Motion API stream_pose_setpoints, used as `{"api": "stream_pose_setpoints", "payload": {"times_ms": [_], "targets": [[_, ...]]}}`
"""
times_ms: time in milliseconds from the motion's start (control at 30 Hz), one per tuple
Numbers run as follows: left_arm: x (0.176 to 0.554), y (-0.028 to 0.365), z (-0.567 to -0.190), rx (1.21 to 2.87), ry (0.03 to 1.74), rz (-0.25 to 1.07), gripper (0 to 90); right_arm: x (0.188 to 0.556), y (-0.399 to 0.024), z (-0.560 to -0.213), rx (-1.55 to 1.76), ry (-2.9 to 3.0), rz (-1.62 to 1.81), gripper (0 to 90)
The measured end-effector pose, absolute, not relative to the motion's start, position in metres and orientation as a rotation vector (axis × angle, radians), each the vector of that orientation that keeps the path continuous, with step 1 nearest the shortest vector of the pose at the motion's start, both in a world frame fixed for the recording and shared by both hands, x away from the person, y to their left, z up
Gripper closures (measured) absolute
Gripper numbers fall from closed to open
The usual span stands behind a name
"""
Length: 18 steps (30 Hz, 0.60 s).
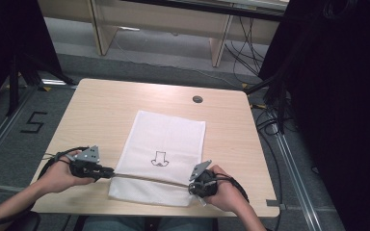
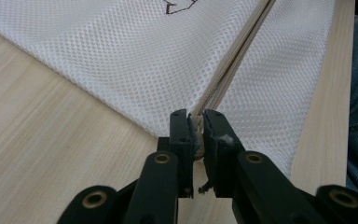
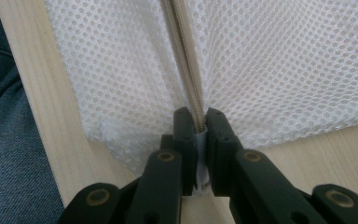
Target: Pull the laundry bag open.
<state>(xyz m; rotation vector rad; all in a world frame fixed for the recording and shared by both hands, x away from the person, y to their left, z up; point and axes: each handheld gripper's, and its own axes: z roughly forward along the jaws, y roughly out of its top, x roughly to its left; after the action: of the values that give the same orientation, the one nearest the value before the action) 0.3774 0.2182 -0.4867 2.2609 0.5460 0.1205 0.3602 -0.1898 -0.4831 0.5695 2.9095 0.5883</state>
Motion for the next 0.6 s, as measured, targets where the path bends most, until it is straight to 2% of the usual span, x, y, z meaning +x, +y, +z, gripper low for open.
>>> {"api": "stream_pose_setpoints", "payload": {"times_ms": [100,200,600], "targets": [[0.377,0.219,-0.490,2.314,0.556,0.167,82.2,0.360,-0.190,-0.483,0.571,2.908,0.589,84.9],[0.378,0.223,-0.494,2.276,0.593,0.126,82.2,0.360,-0.190,-0.483,0.571,2.910,0.590,84.8],[0.381,0.223,-0.499,2.327,0.585,0.136,82.2,0.360,-0.190,-0.483,0.568,2.911,0.592,84.8]]}}
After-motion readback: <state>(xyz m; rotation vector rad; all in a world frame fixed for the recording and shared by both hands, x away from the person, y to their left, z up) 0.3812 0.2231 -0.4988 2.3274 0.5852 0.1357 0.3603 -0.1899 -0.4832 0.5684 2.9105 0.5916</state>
